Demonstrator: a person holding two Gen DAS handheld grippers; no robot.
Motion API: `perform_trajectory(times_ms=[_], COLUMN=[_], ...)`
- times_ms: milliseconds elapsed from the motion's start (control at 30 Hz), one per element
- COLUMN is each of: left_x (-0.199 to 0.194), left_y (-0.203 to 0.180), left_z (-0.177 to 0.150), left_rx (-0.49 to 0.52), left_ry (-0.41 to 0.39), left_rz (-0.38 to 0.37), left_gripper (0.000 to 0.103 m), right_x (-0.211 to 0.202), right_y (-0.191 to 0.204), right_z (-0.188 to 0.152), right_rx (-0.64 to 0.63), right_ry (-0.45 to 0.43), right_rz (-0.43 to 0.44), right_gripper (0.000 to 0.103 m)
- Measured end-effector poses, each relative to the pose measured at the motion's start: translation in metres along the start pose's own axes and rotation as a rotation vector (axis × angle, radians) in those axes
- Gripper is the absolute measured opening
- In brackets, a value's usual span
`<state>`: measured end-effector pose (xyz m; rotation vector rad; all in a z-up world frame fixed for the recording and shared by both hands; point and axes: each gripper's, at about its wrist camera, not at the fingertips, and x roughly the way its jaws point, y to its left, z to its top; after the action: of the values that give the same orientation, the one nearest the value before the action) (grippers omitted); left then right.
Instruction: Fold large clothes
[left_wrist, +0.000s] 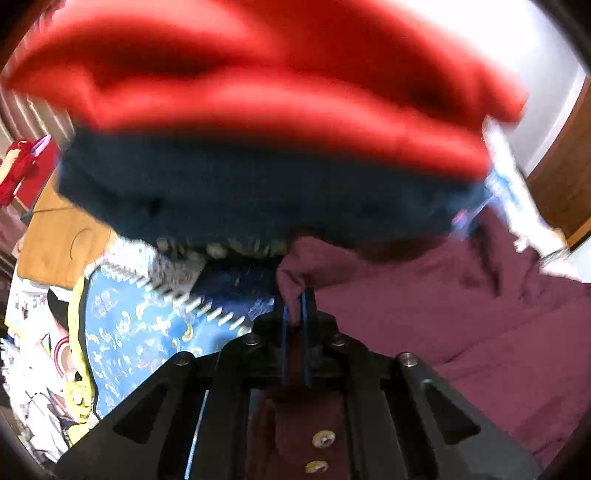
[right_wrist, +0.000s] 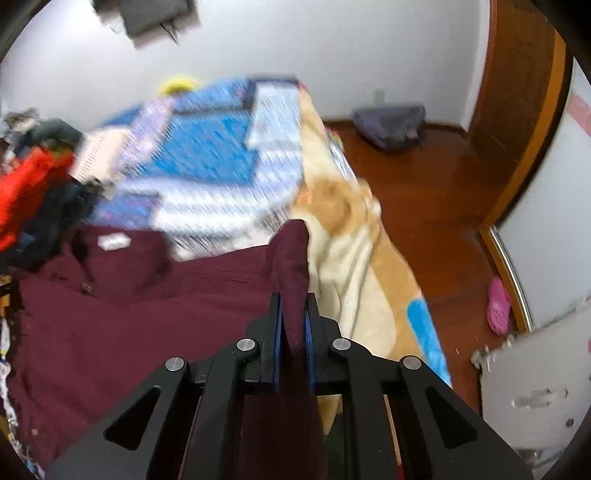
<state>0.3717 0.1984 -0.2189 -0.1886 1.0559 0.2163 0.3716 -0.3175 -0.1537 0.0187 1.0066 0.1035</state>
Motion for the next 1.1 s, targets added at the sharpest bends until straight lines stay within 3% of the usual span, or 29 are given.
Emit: perform_trajectory(times_ms=[100,300,367,467,500,567,733,933,1100], left_x=[0.016,-0.008,-0.026,-0.06,-0.073,-0.088,-0.095,-0.064,-0.054], left_y=[0.007,0.024,0.029,0.039,0.049,0.047,0.043,0.039,0.042], left_z=[-0.016,-0.035,-0.038,-0.05,-0.054,-0.064,-0.09,-0.139,-0.173], left_rx=[-0.026,-0.009,-0.004,0.004,0.009,0.021,0.008,-0.05,-0.069], left_ry=[0.062,0.074,0.056,-0.002,-0.024,-0.038,0.011,0.132,0.184], left_rz=[0.012,-0.018,-0.042,-0.054,-0.05,-0.029,-0.077,-0.141,-0.17], left_gripper=[0.009,0.009,0.016,0.055,0.06,0.07,0.07,0.07,0.07], right_x=[0.024,-0.022,-0.04,-0.067,-0.076,-0.088,-0.094,-0.071,-0.046], right_y=[-0.007,-0.014,-0.011,-0.005,-0.003,0.0,-0.003,-0.011,-0.009], right_z=[-0.01,-0.013,-0.017,-0.029,-0.034,-0.046,-0.078,-0.118,-0.152], right_rx=[0.019,0.022,0.01,-0.003,-0.009,-0.015,0.017,0.123,0.204], right_ry=[0.065,0.032,0.001,-0.052,-0.068,-0.083,-0.062,0.037,0.142], right_rz=[-0.014,0.024,0.028,0.055,0.065,0.077,0.106,0.173,0.266], right_gripper=[0.016,0.033,0.044,0.064,0.07,0.072,0.072,0.072,0.072])
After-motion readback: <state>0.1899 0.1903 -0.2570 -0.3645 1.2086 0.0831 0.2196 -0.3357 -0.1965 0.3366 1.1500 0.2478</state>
